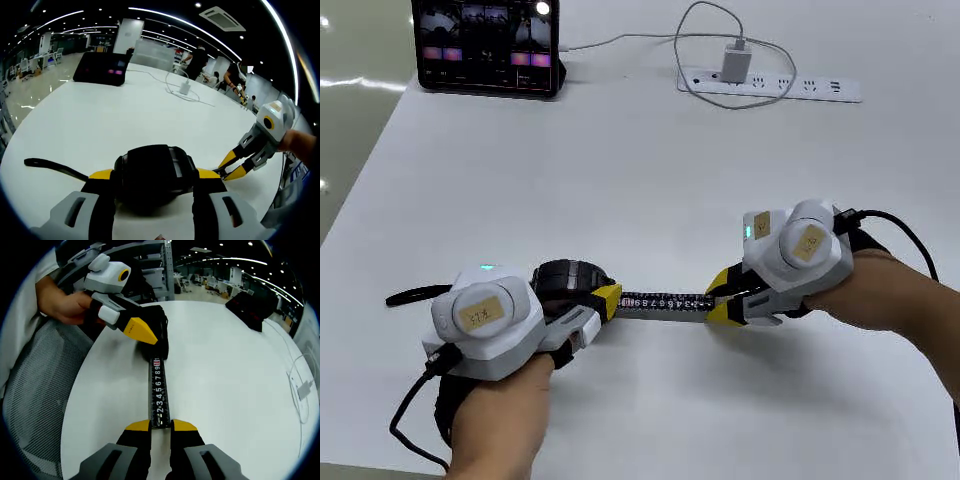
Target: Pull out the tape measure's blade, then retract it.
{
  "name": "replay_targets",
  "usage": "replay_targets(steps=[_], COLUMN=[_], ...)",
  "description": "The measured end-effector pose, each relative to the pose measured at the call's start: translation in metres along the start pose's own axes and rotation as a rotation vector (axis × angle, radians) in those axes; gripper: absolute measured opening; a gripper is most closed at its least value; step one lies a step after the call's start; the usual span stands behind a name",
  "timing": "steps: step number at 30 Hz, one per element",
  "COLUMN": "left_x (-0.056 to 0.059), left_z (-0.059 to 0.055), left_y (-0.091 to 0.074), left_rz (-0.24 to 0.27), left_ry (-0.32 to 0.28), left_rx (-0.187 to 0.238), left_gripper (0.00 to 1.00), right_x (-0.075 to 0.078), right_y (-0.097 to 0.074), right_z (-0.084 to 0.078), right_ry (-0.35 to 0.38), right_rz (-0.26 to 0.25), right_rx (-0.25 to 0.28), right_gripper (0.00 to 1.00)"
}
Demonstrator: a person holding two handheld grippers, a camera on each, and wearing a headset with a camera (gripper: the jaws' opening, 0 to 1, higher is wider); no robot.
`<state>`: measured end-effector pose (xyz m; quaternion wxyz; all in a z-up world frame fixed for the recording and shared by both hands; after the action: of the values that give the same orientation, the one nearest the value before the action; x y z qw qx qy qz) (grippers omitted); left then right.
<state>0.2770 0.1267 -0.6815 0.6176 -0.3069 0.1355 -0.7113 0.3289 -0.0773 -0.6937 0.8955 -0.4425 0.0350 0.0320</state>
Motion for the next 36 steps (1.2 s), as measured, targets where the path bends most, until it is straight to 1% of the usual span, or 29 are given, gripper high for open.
replay_targets(steps=[7, 20, 36], left_x=[0.000, 0.000, 0.000], left_z=[0.000, 0.000, 0.000], left_y=[0.000, 0.001, 0.001], left_rz=[-0.002, -0.001, -0.006], left_ry=[-0.004, -0.014, -0.012], left_rx=[-0.001, 0.002, 0.006], left_gripper=[0.58, 0.58, 0.58], right_x=[0.001, 0.003, 0.001], right_y=[0.006, 0.015, 0.033], right_z=[0.006, 0.015, 0.033], right_ry=[-0.005, 0.021, 0.027], right_rz=[0.005, 0.016, 0.031], right_rx=[0.008, 0.036, 0.081], right_gripper=[0.10, 0.10, 0.10])
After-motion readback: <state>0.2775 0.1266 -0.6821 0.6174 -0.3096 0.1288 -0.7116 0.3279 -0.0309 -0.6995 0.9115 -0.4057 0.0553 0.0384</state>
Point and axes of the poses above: the centre of the closed fingertips' face, and the gripper's own axes: y roughly forward along the fingers, x roughly to its right, z roughly out of its top, the point moved 7 cm from there along -y, roughly backward along the fingers, and after that the axes turned 1 degree about x, right-handed, at the moved point
